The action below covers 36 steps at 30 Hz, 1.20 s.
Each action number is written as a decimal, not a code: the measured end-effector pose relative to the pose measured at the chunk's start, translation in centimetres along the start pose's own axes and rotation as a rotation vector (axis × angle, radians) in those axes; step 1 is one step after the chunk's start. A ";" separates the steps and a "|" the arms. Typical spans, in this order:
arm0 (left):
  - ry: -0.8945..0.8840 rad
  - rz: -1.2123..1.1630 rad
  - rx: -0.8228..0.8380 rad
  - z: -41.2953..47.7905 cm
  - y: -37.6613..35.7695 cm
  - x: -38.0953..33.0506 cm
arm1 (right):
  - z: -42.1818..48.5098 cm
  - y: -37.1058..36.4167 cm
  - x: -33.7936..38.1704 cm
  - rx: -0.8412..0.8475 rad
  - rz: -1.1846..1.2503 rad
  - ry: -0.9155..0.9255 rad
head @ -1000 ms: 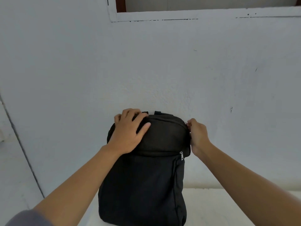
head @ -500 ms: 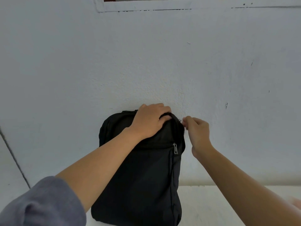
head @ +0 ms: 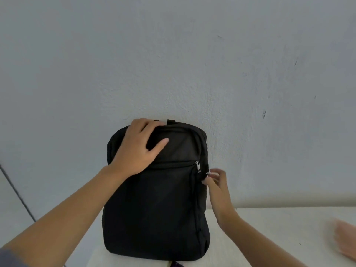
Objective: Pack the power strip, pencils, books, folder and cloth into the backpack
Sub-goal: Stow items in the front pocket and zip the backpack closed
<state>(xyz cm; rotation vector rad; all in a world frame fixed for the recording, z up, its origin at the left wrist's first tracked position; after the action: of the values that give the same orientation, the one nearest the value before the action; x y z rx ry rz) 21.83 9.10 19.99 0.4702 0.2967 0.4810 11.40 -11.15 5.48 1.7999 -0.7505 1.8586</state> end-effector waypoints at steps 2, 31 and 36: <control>0.050 0.047 -0.105 -3.3 2.0 1.3 | -0.2 -0.8 2.2 0.139 -0.024 0.145; 0.135 0.066 -0.371 -11.7 -0.7 -2.5 | 1.5 1.1 5.9 -0.122 -1.130 0.690; -0.180 0.070 0.052 -6.5 -3.5 -6.7 | 1.3 0.7 7.1 0.012 -0.848 0.580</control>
<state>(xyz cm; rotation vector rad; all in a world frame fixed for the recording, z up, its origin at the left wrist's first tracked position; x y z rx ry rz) 15.02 5.34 13.83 0.5720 0.1196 0.4967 11.59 -12.93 12.50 1.1714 0.2215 1.6136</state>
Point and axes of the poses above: each hand's wrist, its own z-axis towards the middle knuckle, its own y-axis out of the back of the hand, x = y × z, the point moved 5 cm from there along z, towards the middle knuckle, and after that the axes turned 8 degrees about -x, right-handed, at the moved point
